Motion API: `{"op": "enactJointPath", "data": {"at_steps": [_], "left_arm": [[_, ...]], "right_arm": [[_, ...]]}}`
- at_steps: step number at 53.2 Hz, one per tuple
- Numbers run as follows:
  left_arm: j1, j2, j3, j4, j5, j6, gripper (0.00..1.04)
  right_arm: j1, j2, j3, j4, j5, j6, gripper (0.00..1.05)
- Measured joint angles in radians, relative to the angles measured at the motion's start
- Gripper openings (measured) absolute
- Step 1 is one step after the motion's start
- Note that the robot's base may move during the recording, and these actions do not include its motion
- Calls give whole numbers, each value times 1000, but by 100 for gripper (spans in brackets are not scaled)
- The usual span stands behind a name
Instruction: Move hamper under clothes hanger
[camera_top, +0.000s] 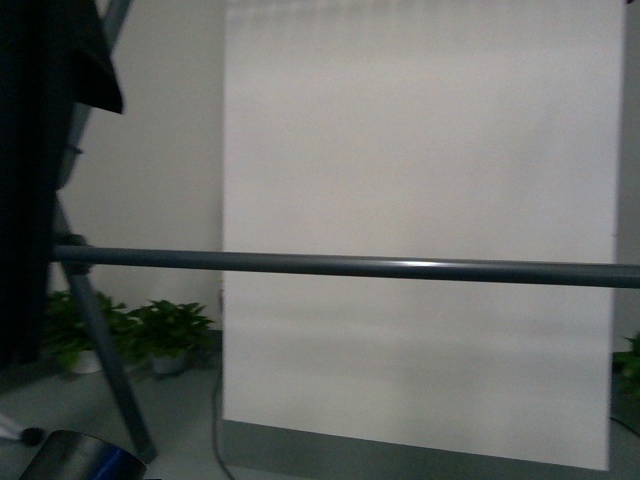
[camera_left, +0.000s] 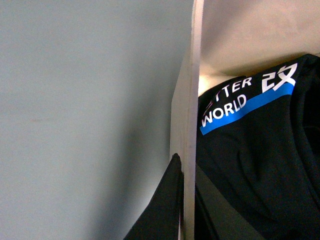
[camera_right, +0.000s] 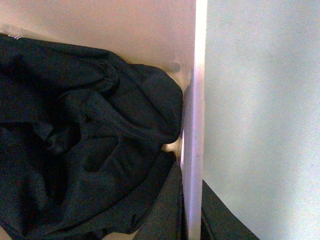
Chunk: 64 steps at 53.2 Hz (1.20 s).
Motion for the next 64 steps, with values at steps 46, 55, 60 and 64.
{"op": "enactJointPath", "data": {"at_steps": [46,55,60,64], "left_arm": [[6,0,2,0,-6,0,4],[-2,0,2,0,-1,0,4],[-3,0,2,0,2,0,4],[-3,0,2,0,1,0,4]], "right_arm": [[8,-2,-3,0,-6,2,3],[0,-2,-3,0,2,1,3],[-3,-2,-3,0,5,0,3],[-3,-2,-3,0,3,0,3]]}}
